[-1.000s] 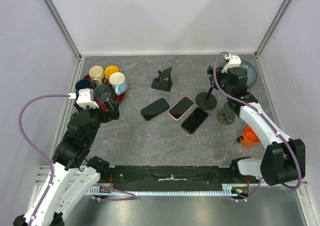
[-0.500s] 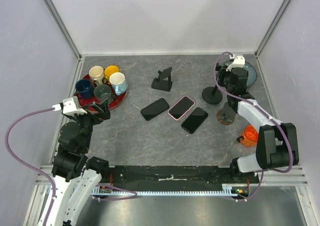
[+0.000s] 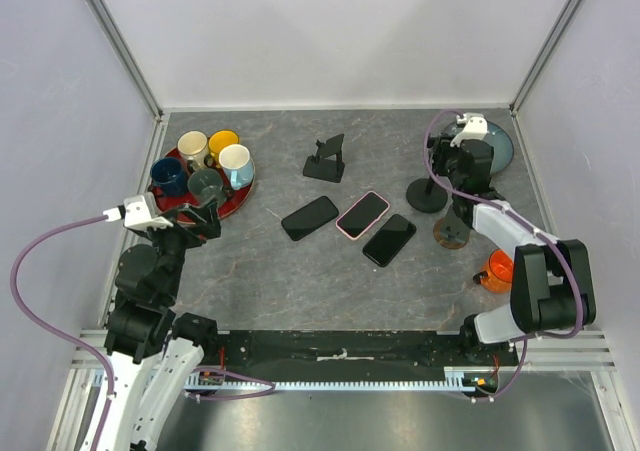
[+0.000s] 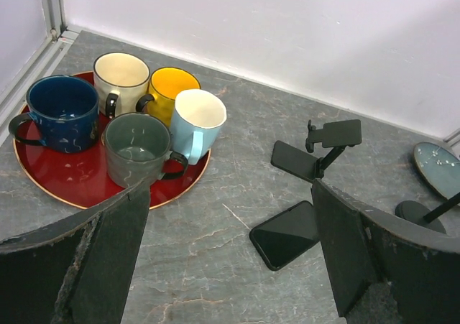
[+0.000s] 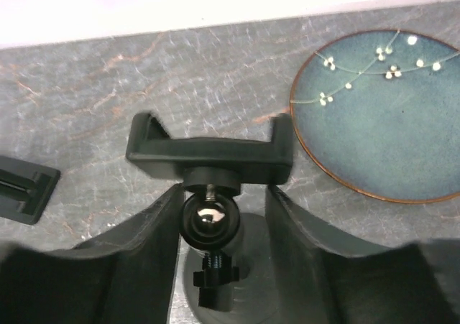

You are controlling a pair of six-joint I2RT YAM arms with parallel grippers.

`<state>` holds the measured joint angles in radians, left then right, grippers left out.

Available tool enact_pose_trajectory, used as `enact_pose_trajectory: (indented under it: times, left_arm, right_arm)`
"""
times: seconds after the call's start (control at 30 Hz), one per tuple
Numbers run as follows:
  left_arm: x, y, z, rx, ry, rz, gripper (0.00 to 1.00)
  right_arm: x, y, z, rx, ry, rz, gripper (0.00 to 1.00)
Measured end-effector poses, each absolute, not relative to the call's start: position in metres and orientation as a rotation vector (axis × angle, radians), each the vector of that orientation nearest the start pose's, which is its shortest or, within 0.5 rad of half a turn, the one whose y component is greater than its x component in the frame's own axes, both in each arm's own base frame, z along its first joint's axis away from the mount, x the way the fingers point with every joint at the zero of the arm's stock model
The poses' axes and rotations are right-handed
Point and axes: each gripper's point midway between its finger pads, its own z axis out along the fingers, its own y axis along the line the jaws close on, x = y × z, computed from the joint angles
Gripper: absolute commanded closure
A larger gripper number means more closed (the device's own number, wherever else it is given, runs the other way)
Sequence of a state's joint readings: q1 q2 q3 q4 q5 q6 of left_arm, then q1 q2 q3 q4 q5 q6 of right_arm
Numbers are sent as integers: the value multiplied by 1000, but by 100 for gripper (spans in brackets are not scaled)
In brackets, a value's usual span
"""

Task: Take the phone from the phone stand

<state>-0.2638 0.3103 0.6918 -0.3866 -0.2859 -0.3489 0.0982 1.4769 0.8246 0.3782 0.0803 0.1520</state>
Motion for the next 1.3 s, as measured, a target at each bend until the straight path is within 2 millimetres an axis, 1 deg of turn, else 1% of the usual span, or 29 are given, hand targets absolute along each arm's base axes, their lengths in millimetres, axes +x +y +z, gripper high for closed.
enact_pose_trajectory:
  times: [0.07,0.1,0.17,0.2,0.27,0.3,0.47,0.6,0.67,0.83,0.9,1.0,1.1,1.17,1.23,1.3]
  left_arm:
    - [221,-23,301,-289,1553,-258,1]
    - [221,-23,301,-288,1552,-259,1]
    - [220,-24,301,-286,1550,-262,1]
    - [220,-24,301,-285,1550,-262,1]
    - [220,-24,301,-285,1551,-263,1]
    - [220,-24,300,-285,1551,-263,1]
    - [219,-23,301,-286,1545,-264,1]
    - [216,-23,303,-281,1531,-273,1]
    - [213,-23,306,-281,1517,-278,0]
    - [201,-19,317,-287,1455,-292,0]
    - [195,-15,322,-297,1421,-293,0]
    - [187,-11,328,-309,1365,-301,0]
    - [181,-6,333,-323,1327,-300,0]
    - [180,-5,336,-328,1310,-301,0]
    - [180,-5,338,-329,1300,-304,0]
    - [180,-5,336,-329,1295,-305,0]
  right_arm:
    - [452,38,179,104,1818,115,28]
    - [450,40,187,100,1802,125,22]
    - [446,42,203,91,1767,144,17]
    - [443,43,213,86,1744,155,11]
    - [438,46,228,77,1712,176,7]
    - [435,48,236,70,1696,191,2]
    - [415,54,264,51,1659,243,2]
    - [390,52,290,54,1621,254,2]
    - [373,50,307,65,1591,259,2]
    - [319,41,364,101,1438,272,2]
    - [299,34,383,119,1378,261,2]
    - [267,20,408,158,1302,214,2]
    - [242,4,424,200,1238,148,2]
    - [228,-5,427,226,1210,105,2]
    - [218,-14,424,253,1190,62,2]
    - [213,-22,414,280,1191,20,2]
